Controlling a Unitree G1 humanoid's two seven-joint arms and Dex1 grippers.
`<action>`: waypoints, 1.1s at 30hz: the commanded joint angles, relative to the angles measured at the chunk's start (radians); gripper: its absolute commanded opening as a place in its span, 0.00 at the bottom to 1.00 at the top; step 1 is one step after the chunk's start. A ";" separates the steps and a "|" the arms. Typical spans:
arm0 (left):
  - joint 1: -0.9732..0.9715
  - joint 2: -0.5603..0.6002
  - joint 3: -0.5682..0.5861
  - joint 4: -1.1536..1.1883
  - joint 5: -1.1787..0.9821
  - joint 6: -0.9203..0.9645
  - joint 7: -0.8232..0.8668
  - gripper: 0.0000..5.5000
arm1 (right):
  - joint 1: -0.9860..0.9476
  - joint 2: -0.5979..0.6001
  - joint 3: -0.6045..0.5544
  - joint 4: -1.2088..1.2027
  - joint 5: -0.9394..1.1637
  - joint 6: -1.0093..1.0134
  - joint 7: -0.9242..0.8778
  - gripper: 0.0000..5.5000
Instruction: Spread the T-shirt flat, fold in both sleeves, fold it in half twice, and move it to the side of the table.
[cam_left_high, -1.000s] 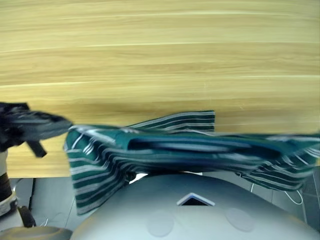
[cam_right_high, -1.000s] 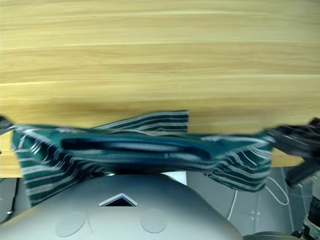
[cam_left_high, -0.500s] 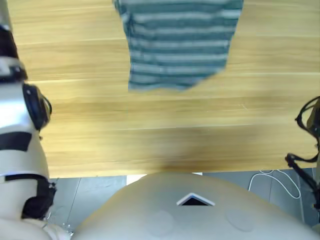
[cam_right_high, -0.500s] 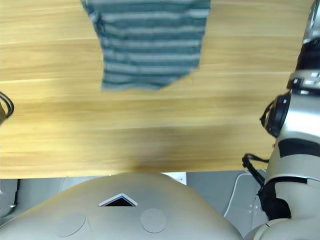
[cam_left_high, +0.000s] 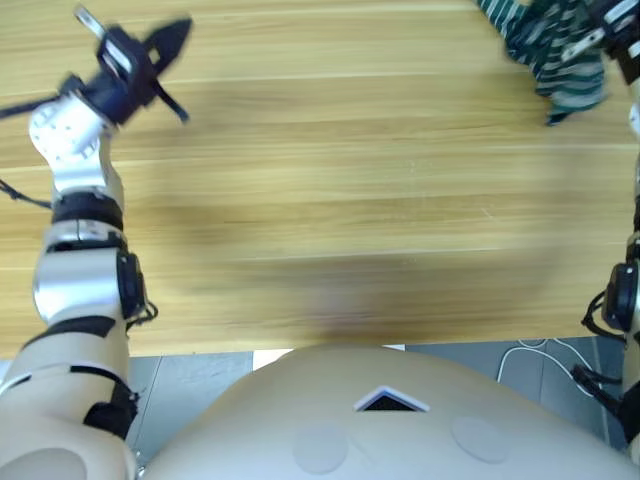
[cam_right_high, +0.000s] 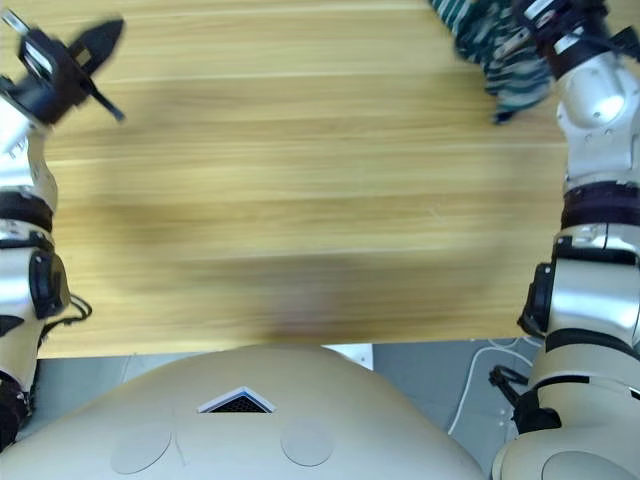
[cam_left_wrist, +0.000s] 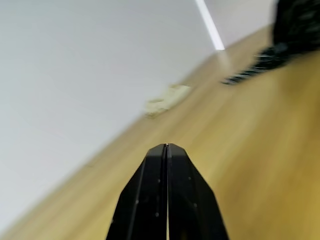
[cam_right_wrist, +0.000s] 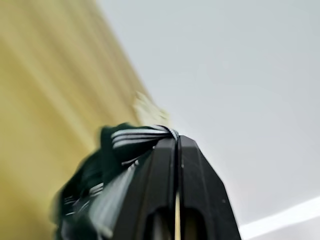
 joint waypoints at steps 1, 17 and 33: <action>0.212 0.024 -0.102 -0.075 0.039 -0.051 -0.187 0.01 | 0.397 -0.156 0.169 -0.331 0.111 -0.184 0.291 0.00; 0.365 0.053 -0.126 -0.606 -0.064 0.072 -0.175 0.01 | 0.795 -0.391 0.177 -0.822 0.564 -0.344 0.596 0.00; 0.314 0.060 -0.297 -0.598 0.674 0.063 0.281 0.14 | 0.751 -0.249 0.029 -0.711 0.534 -0.228 0.570 0.00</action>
